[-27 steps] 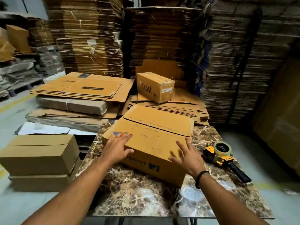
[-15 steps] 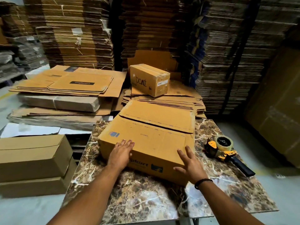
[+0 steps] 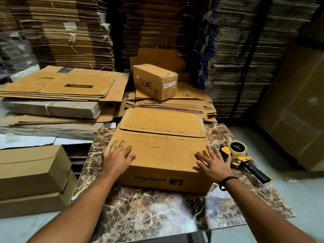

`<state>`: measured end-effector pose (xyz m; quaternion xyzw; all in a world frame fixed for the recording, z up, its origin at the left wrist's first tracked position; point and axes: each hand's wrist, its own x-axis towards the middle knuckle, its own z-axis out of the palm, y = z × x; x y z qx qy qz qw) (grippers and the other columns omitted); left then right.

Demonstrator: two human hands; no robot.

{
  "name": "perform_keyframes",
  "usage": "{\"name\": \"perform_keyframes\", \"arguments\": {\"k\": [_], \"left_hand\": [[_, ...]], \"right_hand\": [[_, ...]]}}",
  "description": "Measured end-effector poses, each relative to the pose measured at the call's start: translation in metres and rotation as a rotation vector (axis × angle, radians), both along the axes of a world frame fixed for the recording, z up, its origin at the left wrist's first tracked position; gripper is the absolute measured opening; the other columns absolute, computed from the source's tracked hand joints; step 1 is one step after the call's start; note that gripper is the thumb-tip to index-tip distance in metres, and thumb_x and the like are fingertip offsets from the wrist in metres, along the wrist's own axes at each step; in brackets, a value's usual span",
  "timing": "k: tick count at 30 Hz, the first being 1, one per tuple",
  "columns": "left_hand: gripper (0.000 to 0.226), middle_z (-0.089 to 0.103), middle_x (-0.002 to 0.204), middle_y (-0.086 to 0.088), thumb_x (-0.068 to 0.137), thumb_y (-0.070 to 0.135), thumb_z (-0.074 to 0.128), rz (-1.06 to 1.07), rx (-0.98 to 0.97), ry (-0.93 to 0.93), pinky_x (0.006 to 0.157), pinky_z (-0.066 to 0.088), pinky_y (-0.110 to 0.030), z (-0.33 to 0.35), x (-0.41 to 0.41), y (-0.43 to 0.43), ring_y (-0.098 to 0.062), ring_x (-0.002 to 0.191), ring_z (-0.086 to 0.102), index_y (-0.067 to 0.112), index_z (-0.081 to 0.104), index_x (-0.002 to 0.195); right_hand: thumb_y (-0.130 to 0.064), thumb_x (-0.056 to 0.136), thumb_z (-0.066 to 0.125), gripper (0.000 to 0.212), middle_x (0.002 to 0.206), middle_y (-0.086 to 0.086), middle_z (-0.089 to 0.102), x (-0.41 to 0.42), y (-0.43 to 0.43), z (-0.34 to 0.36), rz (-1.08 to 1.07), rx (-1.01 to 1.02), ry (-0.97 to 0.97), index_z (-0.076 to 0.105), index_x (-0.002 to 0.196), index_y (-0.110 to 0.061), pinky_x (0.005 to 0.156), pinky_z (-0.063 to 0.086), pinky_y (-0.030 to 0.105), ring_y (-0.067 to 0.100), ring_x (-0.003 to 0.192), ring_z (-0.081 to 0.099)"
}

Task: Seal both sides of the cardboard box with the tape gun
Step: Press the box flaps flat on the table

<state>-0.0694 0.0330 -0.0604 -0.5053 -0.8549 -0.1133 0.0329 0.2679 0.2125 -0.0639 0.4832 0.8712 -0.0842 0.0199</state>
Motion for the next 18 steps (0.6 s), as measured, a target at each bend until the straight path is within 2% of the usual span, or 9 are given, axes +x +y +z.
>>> {"name": "perform_keyframes", "arguments": {"k": [2, 4, 6, 8, 9, 13, 16, 18], "left_hand": [[0.063, 0.019, 0.155, 0.000, 0.087, 0.067, 0.033, 0.052, -0.142, -0.050, 0.107, 0.006, -0.062, 0.002, -0.014, 0.006, -0.026, 0.142, 0.014, 0.034, 0.036, 0.140], [0.063, 0.022, 0.155, 0.000, 0.088, 0.068, 0.029, 0.050, -0.181, -0.066, 0.107, 0.016, -0.064, 0.003, -0.013, 0.012, -0.025, 0.141, 0.018, 0.035, 0.034, 0.141], [0.061, 0.027, 0.153, 0.001, 0.088, 0.068, 0.026, 0.072, -0.162, -0.029, 0.107, 0.021, -0.062, 0.001, -0.002, 0.014, -0.024, 0.140, 0.022, 0.037, 0.036, 0.140], [0.060, 0.028, 0.152, 0.001, 0.089, 0.067, 0.024, 0.107, -0.140, 0.000, 0.107, 0.019, -0.063, -0.005, 0.016, 0.015, -0.025, 0.140, 0.023, 0.038, 0.037, 0.139], [0.059, 0.028, 0.152, 0.001, 0.089, 0.067, 0.024, 0.120, -0.136, -0.001, 0.107, 0.017, -0.063, -0.007, 0.026, 0.015, -0.025, 0.140, 0.023, 0.038, 0.038, 0.139], [0.056, 0.032, 0.151, 0.002, 0.089, 0.064, 0.032, 0.194, -0.127, 0.002, 0.105, 0.013, -0.067, -0.005, 0.052, 0.023, -0.025, 0.139, 0.025, 0.034, 0.045, 0.135], [0.052, 0.036, 0.148, 0.005, 0.087, 0.063, 0.038, 0.166, -0.103, 0.092, 0.105, 0.003, -0.068, 0.000, 0.066, 0.043, -0.022, 0.139, 0.026, 0.036, 0.052, 0.129], [0.059, 0.029, 0.152, 0.006, 0.085, 0.066, 0.030, 0.058, -0.118, 0.076, 0.108, 0.004, -0.065, 0.002, 0.078, 0.072, -0.020, 0.141, 0.019, 0.037, 0.046, 0.133]], "right_hand": [[-0.073, 0.086, 0.022, 0.059, 0.159, -0.009, -0.012, -0.010, 0.008, -0.007, -0.005, -0.092, 0.024, 0.014, 0.142, -0.056, 0.112, 0.002, 0.061, 0.031, 0.146, 0.001], [-0.067, 0.089, 0.031, 0.060, 0.160, -0.006, -0.007, -0.015, 0.019, -0.011, 0.016, -0.170, 0.104, 0.019, 0.145, -0.048, 0.116, 0.010, 0.053, 0.032, 0.146, 0.006], [-0.065, 0.090, 0.031, 0.060, 0.160, -0.006, -0.002, -0.013, 0.035, -0.010, 0.045, -0.198, 0.162, 0.023, 0.145, -0.043, 0.117, 0.011, 0.046, 0.029, 0.146, 0.008], [-0.073, 0.084, 0.022, 0.069, 0.160, -0.006, 0.002, -0.005, 0.057, -0.006, 0.099, -0.218, 0.171, 0.023, 0.146, -0.043, 0.117, 0.005, 0.043, 0.026, 0.146, 0.007], [-0.075, 0.081, 0.019, 0.072, 0.160, -0.005, 0.002, -0.002, 0.067, -0.003, 0.123, -0.225, 0.158, 0.023, 0.146, -0.043, 0.118, 0.004, 0.043, 0.025, 0.146, 0.008], [-0.061, 0.092, 0.029, 0.056, 0.160, -0.008, 0.002, 0.007, 0.091, 0.002, 0.192, -0.194, 0.069, 0.019, 0.146, -0.046, 0.118, 0.004, 0.045, 0.026, 0.146, 0.007], [-0.071, 0.086, 0.025, 0.062, 0.159, -0.012, 0.000, 0.002, 0.103, 0.006, 0.171, -0.087, 0.036, 0.019, 0.144, -0.048, 0.116, 0.001, 0.051, 0.024, 0.147, 0.000], [-0.074, 0.084, 0.023, 0.068, 0.159, -0.011, -0.005, -0.013, 0.115, 0.014, 0.145, -0.025, 0.057, 0.015, 0.145, -0.047, 0.115, 0.000, 0.054, 0.025, 0.147, -0.003]]}}
